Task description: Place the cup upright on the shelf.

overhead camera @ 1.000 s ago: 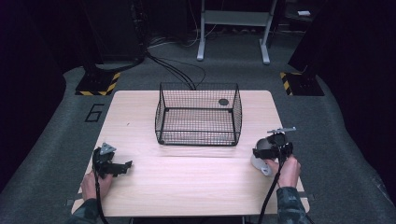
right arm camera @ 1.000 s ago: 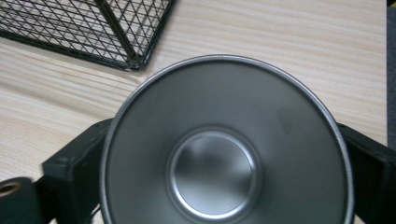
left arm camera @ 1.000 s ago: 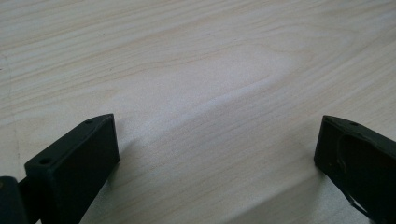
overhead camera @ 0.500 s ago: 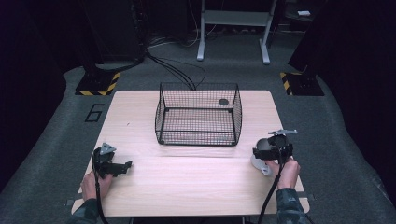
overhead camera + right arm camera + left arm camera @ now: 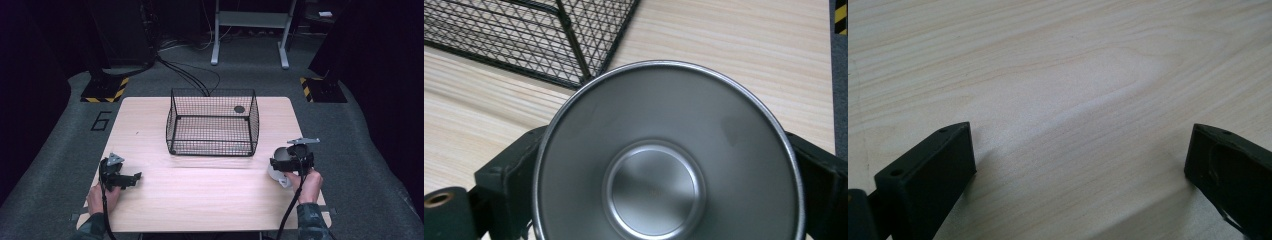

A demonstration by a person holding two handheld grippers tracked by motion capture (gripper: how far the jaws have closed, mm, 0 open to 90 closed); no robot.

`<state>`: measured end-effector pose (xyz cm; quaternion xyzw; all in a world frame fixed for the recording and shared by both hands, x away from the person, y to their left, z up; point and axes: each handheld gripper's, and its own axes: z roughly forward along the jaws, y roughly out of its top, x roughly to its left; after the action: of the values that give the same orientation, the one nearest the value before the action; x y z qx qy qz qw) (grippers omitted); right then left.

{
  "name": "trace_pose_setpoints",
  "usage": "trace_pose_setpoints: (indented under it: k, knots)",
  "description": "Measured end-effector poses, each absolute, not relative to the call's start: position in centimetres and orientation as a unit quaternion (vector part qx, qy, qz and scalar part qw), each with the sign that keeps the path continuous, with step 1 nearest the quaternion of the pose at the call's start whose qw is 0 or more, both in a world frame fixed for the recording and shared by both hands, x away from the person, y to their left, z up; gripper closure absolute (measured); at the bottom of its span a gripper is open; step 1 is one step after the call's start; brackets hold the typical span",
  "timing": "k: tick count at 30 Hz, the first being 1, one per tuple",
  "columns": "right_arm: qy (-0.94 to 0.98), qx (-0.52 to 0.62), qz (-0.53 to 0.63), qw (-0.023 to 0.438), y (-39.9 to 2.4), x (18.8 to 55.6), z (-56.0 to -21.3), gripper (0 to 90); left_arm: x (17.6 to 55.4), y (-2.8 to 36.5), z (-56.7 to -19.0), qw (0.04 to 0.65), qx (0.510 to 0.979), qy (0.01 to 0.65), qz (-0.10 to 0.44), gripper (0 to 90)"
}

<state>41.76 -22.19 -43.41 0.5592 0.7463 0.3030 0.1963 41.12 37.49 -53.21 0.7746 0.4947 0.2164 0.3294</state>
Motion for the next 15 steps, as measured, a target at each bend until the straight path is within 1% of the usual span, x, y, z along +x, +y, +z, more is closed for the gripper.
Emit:
trace_pose_setpoints:
  k: [8, 15]
  knots:
    - [0.754, 0.546, 0.315, 0.185, -21.3, 41.4, -42.7, 5.5, 41.1, 37.5, -53.2, 0.331, 0.774, 0.495, 0.217, 0.0]
    - [0.766, 0.525, 0.32, 0.185, -20.1, 41.2, -42.3, 5.5, 41.1, 37.5, -53.2, 0.33, 0.774, 0.495, 0.216, 0.0]
